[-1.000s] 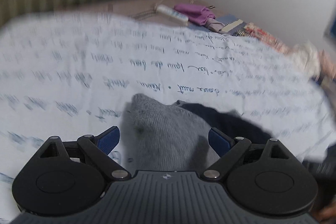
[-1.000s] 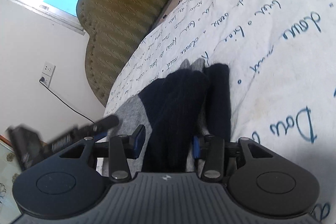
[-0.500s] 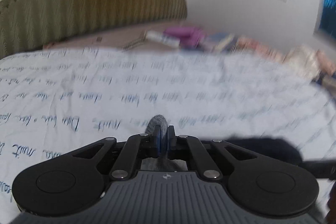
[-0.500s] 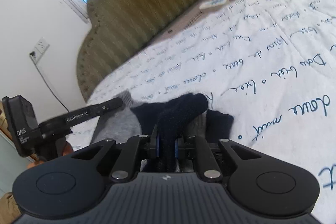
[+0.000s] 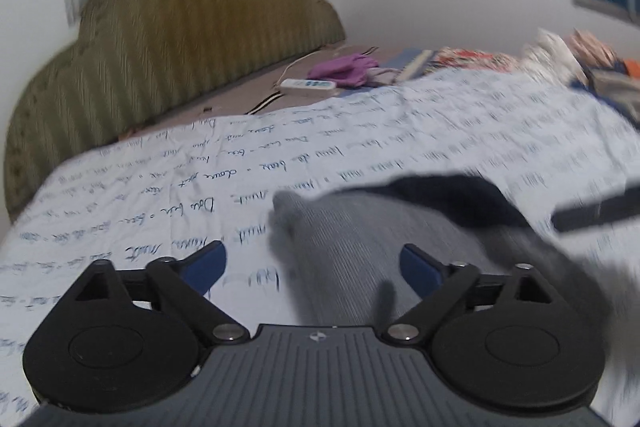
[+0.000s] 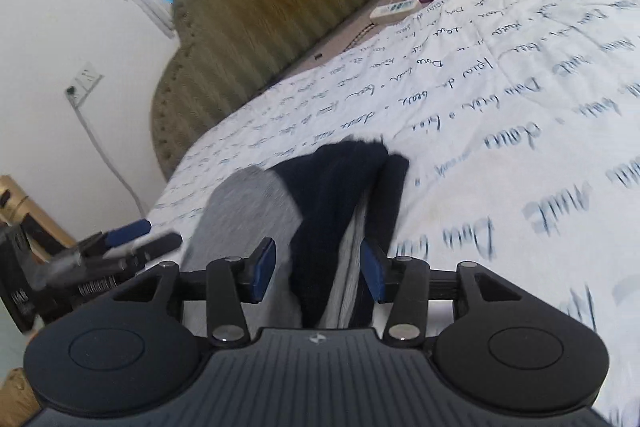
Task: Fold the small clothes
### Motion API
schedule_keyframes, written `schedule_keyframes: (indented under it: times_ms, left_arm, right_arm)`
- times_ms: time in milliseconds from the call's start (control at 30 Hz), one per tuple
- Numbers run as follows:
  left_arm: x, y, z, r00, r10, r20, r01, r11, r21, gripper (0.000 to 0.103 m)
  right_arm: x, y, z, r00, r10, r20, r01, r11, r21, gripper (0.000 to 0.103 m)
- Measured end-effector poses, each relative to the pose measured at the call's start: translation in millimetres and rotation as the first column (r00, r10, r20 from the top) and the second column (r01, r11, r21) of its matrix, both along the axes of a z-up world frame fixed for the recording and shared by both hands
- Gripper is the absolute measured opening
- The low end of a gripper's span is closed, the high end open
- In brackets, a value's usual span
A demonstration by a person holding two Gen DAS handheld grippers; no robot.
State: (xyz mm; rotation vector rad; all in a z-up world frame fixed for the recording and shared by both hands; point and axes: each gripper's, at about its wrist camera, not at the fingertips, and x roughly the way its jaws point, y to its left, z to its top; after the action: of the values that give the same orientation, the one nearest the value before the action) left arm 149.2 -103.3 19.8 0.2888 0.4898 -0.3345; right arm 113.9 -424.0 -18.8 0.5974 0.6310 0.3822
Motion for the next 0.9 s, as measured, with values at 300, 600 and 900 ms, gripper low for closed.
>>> schedule_keyframes:
  times_ms: [300,600,900]
  left_arm:
    - [-84.2,8.5,-49.4,0.997,-0.06,-0.039,0.064,0.994,0.094,0.097]
    - [-92.0,11.6,-62.9,1.0,-0.023,-0.021,0.027,0.983,0.184,0.098]
    - [-90.5,24.5,-60.2,0.994,0.07,0.082,-0.085,0.975,0.207,0.097]
  right_arm:
    - [-49.6,21.3,-13.9,0.999,-0.003,-0.05,0.0,0.999,-0.048,0.045]
    - [-49.1,34.6,-20.3,0.997,-0.051,-0.06,0.046,0.995,-0.085,0.013]
    - [-59.2,31.3,-22.2,0.996,-0.032,-0.085,0.033,0.999,0.013,0.007]
